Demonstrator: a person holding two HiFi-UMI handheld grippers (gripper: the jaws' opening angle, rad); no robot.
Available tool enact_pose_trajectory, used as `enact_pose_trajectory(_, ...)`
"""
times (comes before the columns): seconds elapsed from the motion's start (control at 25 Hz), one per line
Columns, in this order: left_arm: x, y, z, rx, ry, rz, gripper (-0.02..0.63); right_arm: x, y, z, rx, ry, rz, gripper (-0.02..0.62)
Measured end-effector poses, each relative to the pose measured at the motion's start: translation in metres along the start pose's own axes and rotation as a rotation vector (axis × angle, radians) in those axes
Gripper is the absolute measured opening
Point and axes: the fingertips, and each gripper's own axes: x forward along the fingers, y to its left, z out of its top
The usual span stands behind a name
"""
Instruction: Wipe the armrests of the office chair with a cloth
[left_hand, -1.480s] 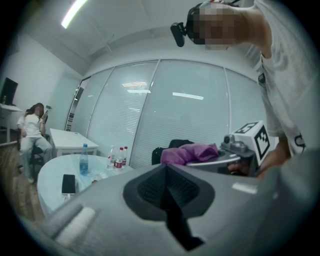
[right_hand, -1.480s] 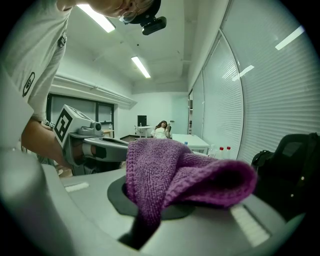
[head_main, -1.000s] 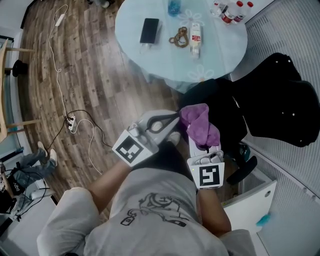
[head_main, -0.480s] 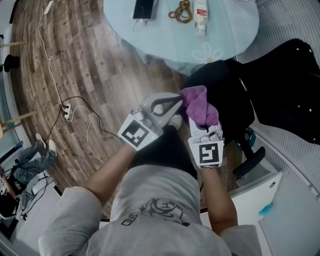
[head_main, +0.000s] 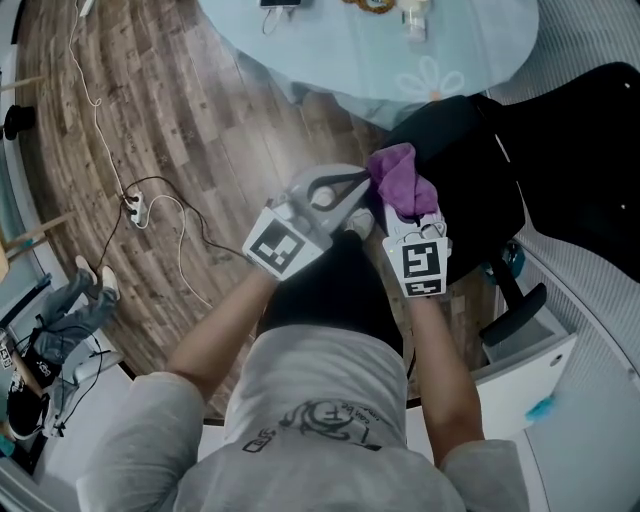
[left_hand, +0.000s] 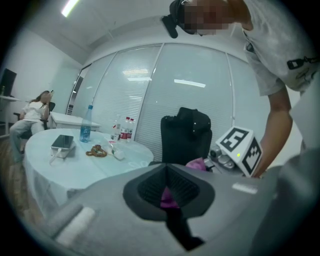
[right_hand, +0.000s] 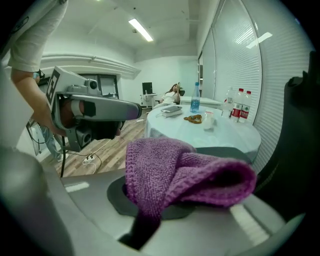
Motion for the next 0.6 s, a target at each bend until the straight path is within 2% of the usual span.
enact_pose_trajectory(0.36,0.004,-0.007,-0.016,-0.012,0.028,-0.019,0.002,0.005,-0.002,-0.009,0.011,-0.006,0.023,0.032)
enact_pose_trajectory(0.6,0.008,-0.003,-0.010,-0.006,0.035,-0.024,0.002,0.008,-0.016,-0.006,0.019,0.000,0.028,0.032)
